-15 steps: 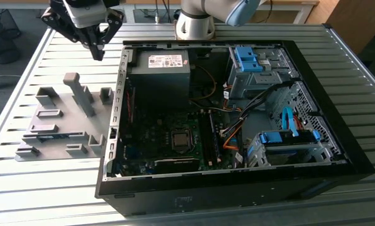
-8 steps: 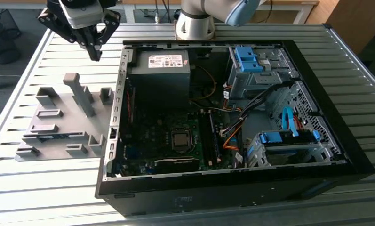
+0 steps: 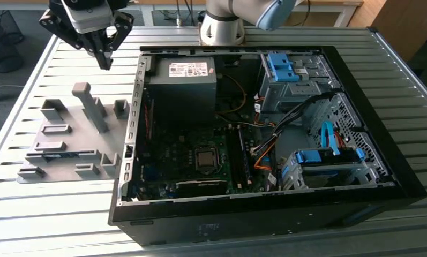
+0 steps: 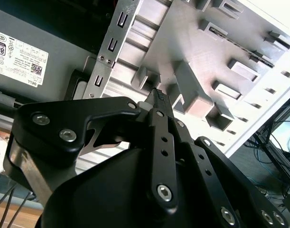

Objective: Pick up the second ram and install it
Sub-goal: 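Reach for the second ram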

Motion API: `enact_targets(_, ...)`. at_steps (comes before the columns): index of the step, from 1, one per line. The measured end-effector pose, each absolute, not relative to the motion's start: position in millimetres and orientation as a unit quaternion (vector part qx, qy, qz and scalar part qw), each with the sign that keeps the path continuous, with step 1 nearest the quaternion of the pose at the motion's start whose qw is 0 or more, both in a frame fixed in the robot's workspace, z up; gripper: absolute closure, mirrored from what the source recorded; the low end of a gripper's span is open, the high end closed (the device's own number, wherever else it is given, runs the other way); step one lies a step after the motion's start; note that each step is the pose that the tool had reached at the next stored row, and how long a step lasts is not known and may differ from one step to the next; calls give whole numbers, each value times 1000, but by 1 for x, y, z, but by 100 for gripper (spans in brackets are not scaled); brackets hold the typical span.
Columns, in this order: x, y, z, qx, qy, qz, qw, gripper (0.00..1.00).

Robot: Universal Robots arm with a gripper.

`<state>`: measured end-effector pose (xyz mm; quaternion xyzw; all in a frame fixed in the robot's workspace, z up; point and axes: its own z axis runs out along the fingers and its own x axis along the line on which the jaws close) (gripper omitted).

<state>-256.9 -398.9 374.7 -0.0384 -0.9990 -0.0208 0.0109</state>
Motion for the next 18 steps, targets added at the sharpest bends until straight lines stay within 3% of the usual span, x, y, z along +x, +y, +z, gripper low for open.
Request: enact_targets(18,-272,-399,373,-38,-999,-21,12,89)
